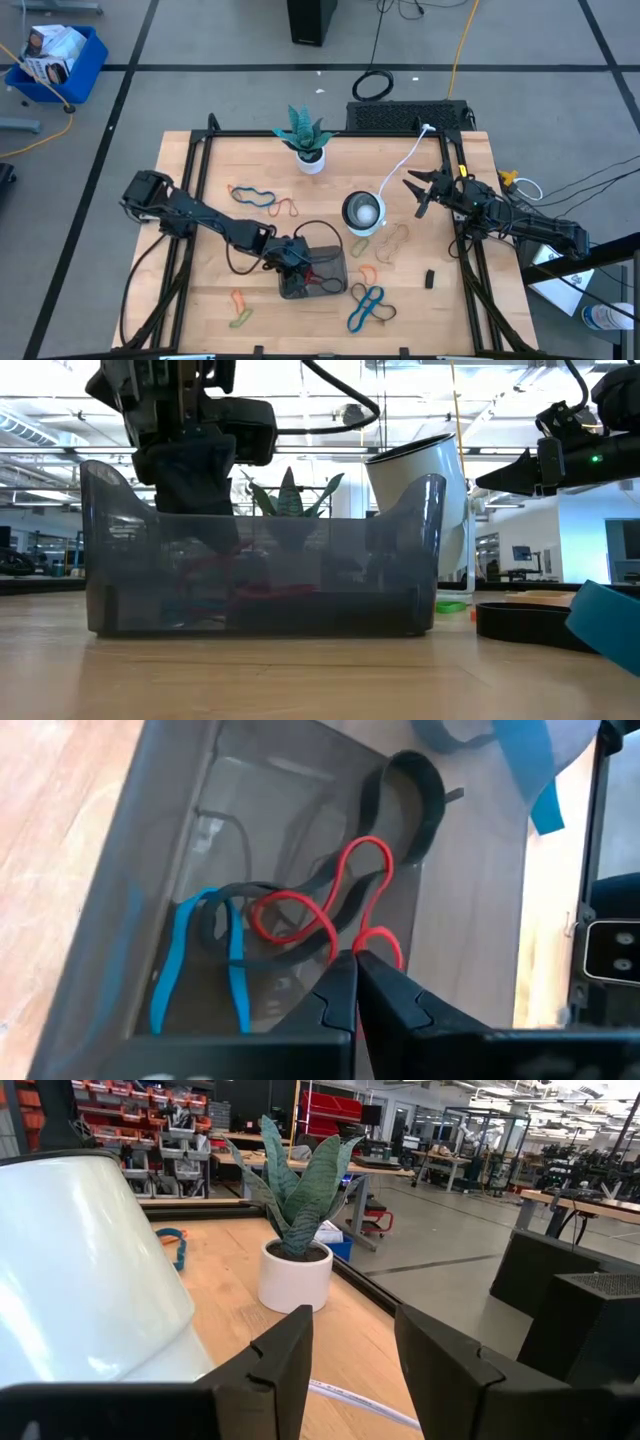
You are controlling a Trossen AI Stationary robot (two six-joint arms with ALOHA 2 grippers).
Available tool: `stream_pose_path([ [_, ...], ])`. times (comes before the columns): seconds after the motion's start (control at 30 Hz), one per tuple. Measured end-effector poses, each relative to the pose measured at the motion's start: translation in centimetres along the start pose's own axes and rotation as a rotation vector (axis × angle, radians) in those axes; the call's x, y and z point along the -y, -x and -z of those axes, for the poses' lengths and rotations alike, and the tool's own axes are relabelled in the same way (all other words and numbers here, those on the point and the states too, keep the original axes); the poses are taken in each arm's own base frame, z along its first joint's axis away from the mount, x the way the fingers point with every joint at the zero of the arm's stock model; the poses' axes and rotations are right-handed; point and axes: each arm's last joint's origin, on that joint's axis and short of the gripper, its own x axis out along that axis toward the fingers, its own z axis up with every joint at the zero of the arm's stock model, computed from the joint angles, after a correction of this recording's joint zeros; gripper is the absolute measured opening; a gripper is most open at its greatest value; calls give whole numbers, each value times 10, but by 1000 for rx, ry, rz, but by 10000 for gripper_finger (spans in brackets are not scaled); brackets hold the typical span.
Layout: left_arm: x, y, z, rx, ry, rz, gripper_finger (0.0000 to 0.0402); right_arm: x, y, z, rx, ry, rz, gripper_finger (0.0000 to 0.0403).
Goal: Pick and place rubber bands into bin
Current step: Put the bottom red rubber band into the gray bin, then put the bottom left orange rubber band into the gray bin
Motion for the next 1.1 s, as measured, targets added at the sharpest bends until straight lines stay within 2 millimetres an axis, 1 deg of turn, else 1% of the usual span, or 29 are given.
stream_pose_path([
  [0.1,0,0,0,3,0,3,17,0,0,0,0,0,0,141],
  [0.33,0,0,0,3,-21,4,5,0,0,0,0,-1,-1,141],
  [0.43,0,0,0,3,-20,5,10,0,0,0,0,-1,-1,141],
  [0.6,0,0,0,3,-13,6,47,0,0,0,0,0,0,141],
  [0.8,1,2,-2,13,-28,14,120,0,0,0,0,0,-1,141],
  [0.87,4,9,-5,36,-49,36,141,0,0,0,0,0,0,141],
  [1.0,11,29,-14,115,-84,93,173,0,0,0,0,0,0,141],
  [1.1,17,53,-20,183,-132,137,187,0,0,0,0,0,0,141],
])
